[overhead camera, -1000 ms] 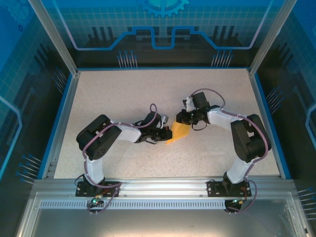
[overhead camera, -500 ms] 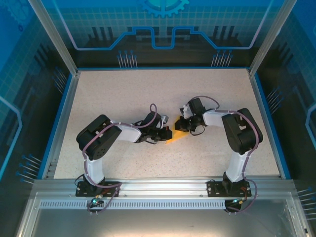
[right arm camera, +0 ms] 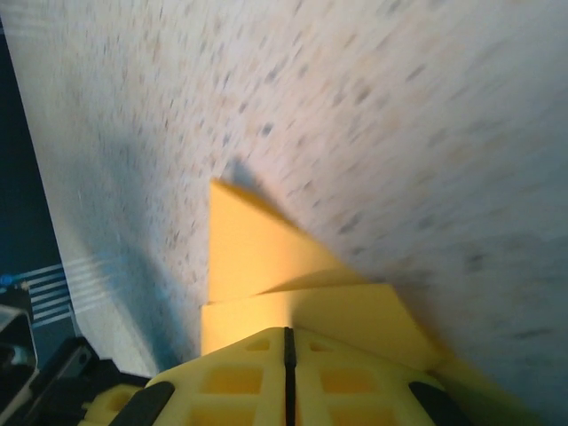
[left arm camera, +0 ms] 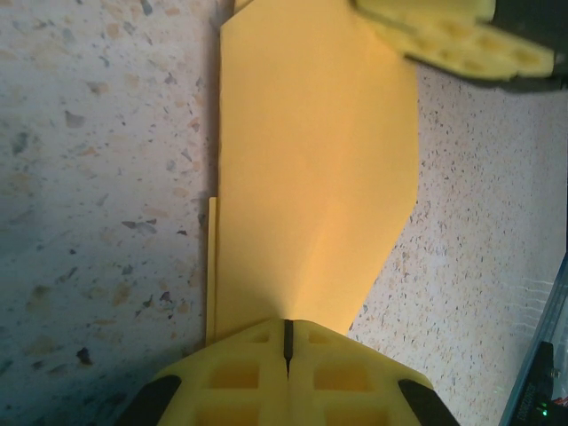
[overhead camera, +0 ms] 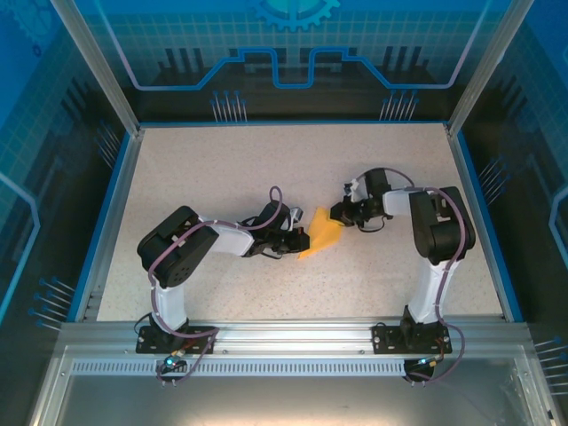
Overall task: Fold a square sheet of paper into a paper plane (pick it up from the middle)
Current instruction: Fourth fold the wing at the center of the table.
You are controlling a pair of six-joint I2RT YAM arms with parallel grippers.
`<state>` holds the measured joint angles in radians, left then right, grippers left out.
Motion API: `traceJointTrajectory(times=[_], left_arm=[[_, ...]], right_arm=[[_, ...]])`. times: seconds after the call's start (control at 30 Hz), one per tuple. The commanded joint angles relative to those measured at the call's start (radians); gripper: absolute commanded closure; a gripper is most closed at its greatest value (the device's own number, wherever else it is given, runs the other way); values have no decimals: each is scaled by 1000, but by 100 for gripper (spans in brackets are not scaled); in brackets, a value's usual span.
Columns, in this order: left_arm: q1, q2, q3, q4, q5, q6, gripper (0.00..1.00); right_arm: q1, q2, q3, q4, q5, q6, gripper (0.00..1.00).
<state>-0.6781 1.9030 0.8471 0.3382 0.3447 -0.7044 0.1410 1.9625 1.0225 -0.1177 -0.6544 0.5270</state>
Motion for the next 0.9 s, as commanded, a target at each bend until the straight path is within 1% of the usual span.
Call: traceJointTrajectory(times=[0.0,0.2,0.33,0.47,0.57,0.63,0.77,0.8,0.87], left_arm=[[-11,68,-72,-240,-25,31,100],[-11,70,-64,-238,-26,30,100],[-12,67,-54,-245,-27,33,100],[-11,66,-47,-243,-27,31,100],[-11,66,-45,-243,-29,31,100],[-11,67,-43,-243,-27,32,100],[-12,64,-45,-235,-27,28,100],[-11,64,-45,-235,-27,28,100],[-12,64,-45,-233,-27,25,100]], right_arm=[[-53,22,46,7,119,-1,90],[-87,-20,103,-32,181,-7,90],[-58,-108,91,-45,171,-26,90],[26,-234,1,-62,204,-35,89],[97,-292,-64,-80,242,-15,89],[142,-309,-103,-65,241,22,89],[239,-315,-137,-33,283,125,91],[260,-310,-166,-26,293,140,91],[290,-293,-167,-14,301,156,92]])
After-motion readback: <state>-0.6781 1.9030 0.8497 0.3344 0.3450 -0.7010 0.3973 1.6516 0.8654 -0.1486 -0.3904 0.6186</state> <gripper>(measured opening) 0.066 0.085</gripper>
